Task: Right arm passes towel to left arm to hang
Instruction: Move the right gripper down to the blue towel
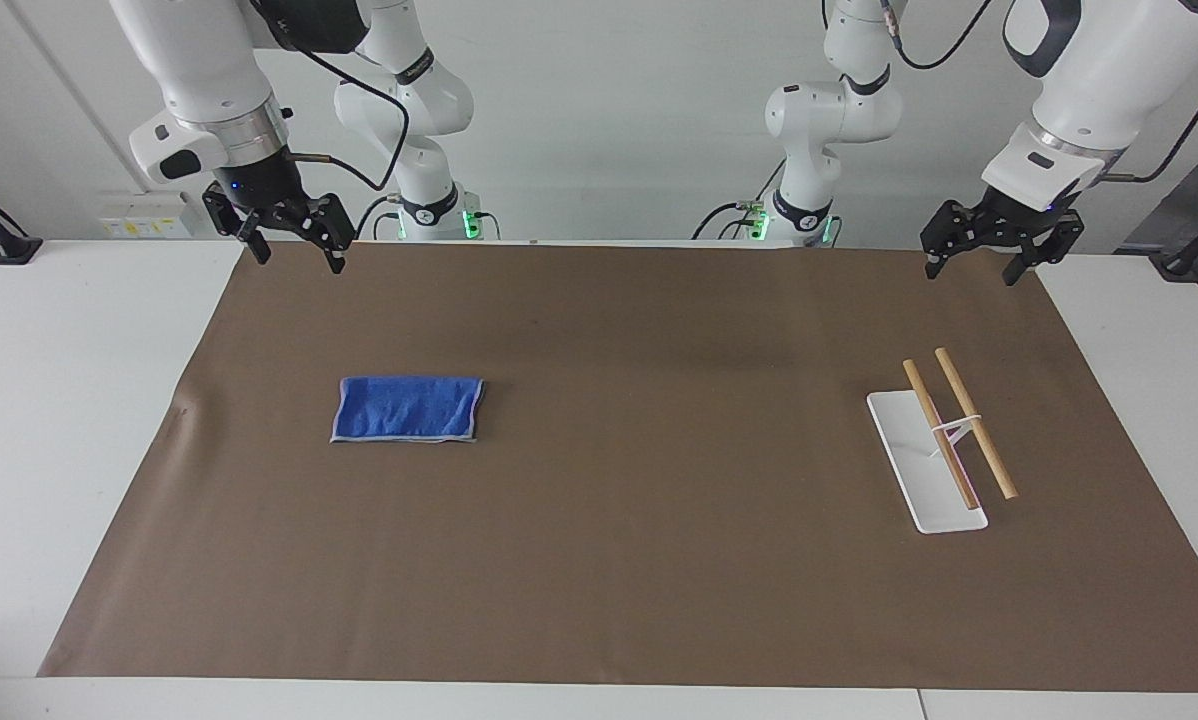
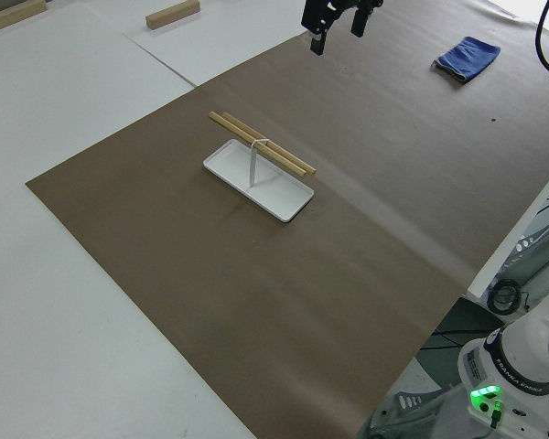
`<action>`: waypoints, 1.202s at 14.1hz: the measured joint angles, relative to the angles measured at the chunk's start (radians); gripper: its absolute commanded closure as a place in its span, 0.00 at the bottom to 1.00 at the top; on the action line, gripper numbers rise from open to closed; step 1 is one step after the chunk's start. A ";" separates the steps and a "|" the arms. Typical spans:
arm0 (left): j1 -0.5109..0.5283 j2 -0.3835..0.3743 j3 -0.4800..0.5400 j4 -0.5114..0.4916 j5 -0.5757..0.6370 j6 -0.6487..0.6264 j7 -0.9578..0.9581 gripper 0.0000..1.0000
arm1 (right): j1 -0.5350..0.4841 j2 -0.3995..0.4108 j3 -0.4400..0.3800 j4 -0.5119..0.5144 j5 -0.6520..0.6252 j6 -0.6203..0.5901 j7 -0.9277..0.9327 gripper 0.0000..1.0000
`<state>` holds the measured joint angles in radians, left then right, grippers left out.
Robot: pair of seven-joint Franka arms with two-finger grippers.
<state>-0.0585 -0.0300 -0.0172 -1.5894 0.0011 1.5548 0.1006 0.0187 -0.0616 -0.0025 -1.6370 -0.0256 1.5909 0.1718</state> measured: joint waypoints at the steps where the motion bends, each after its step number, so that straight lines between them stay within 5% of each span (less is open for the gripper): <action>1: 0.000 0.000 0.000 0.000 0.000 0.000 0.000 0.00 | 0.000 0.000 0.000 -0.001 0.000 0.000 0.000 0.00; 12: 0.000 0.000 0.000 -0.001 0.000 0.000 0.000 0.00 | 0.000 -0.002 0.000 -0.030 0.002 0.020 0.000 0.00; 17: 0.000 0.000 0.000 -0.001 0.000 0.000 0.000 0.00 | 0.013 -0.011 0.005 -0.266 0.005 0.284 -0.020 0.00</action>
<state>-0.0585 -0.0303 -0.0172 -1.5903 0.0011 1.5547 0.1006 0.0313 -0.0723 0.0027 -1.9029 -0.0209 1.8749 0.1518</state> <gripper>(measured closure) 0.000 0.000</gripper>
